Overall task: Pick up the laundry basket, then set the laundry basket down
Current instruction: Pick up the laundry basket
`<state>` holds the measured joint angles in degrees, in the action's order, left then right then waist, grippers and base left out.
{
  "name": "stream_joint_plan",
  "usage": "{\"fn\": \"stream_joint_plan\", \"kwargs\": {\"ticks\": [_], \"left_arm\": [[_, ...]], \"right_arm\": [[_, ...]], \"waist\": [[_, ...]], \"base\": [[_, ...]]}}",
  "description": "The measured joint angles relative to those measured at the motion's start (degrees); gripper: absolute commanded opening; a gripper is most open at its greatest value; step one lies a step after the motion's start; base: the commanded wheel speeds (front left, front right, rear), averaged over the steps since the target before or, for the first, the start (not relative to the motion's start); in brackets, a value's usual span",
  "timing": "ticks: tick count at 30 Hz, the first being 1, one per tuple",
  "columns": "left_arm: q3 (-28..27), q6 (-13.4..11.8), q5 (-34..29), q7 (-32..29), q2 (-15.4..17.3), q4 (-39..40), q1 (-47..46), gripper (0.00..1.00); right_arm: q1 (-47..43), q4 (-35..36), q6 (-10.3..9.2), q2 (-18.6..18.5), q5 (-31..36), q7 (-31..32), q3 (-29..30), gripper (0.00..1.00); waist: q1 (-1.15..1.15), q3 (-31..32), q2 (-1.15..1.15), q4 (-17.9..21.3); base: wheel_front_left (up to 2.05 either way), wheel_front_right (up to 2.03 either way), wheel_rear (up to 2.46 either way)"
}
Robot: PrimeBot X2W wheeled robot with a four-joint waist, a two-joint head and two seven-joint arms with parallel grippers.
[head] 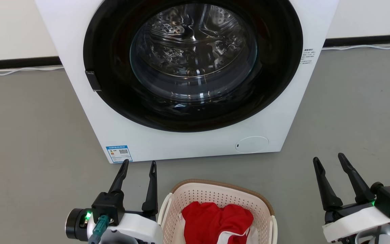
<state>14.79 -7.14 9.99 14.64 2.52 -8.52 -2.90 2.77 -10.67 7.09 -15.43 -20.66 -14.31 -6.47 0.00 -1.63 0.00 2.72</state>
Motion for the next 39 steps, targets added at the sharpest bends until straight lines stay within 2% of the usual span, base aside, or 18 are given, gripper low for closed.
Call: {"fn": "stream_joint_plan", "kwargs": {"ticks": [12,21,39], "left_arm": [[0.41,-1.13,0.13,0.0,0.02,-0.1,-1.21,1.0],[2.29,-2.98,0.64,0.0,0.01,-1.38,-5.38,1.0],[1.81,-4.45,4.57,0.01,-0.09,-15.15,-14.94,1.0]], "right_arm": [[1.05,0.14,0.0,-0.78,-0.88,0.0,-0.04,1.0],[3.52,0.8,0.01,-2.7,-3.71,0.0,0.01,1.0],[9.01,2.83,0.03,-5.82,-7.68,-0.01,-1.97,1.0]], "waist": [[0.0,-3.16,0.0,0.14],[0.0,-9.8,0.0,0.54],[0.0,-22.25,0.0,2.08]], "base": [[0.0,0.0,0.0],[0.0,0.0,0.0],[0.0,0.0,0.0]]}}
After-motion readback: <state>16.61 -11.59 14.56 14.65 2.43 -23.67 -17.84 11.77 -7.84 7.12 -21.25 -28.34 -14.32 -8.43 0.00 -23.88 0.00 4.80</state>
